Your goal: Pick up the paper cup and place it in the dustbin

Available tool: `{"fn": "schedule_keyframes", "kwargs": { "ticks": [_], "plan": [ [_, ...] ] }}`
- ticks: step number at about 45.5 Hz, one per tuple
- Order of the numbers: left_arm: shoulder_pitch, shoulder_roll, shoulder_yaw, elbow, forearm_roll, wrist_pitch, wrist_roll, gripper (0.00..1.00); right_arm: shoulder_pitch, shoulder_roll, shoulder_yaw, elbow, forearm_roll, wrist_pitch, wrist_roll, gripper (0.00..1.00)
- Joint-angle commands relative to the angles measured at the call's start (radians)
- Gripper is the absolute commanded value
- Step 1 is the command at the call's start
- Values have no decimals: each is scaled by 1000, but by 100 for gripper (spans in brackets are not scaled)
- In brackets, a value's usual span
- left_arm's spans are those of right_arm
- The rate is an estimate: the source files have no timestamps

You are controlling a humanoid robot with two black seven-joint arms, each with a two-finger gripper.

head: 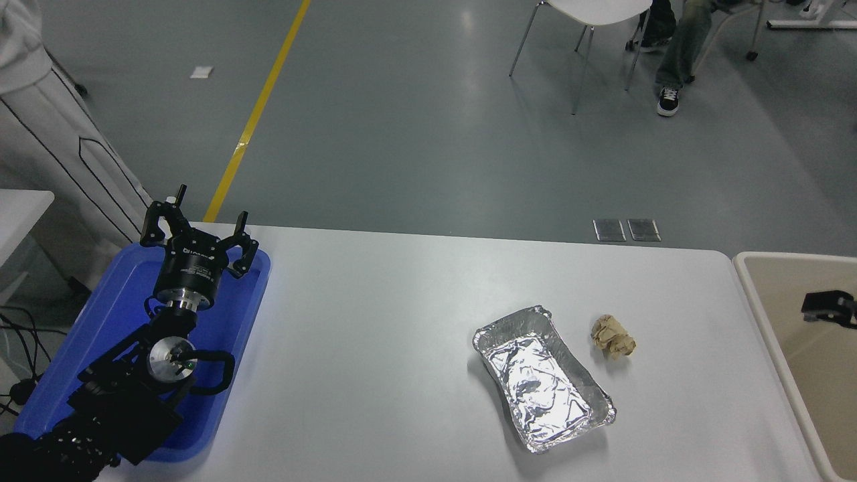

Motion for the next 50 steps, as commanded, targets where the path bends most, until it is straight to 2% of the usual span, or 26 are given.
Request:
{"fn": "schedule_keyframes", "kwargs": {
  "ticks": [1, 6, 19, 32, 38, 50],
  "plan": [
    [0, 0, 0, 0, 0, 0, 0, 100, 212, 74, -88, 16, 38, 335, 0, 100],
    [0, 0, 0, 0, 0, 0, 0, 100, 301, 92, -93, 17, 76, 481, 0, 100],
    [0, 0, 1, 0, 0, 0, 0, 100, 473, 295, -157, 23, 147, 481, 0, 100],
    [0, 0, 1, 0, 0, 0, 0, 100, 526, 419, -150, 42, 234, 481, 0, 100],
    [0, 0, 1, 0, 0, 0, 0, 100, 568, 442, -142, 42, 273, 481, 0, 100],
    [0, 0, 1, 0, 0, 0, 0, 100, 586, 476, -131, 43, 271, 481, 0, 100]
  ]
}}
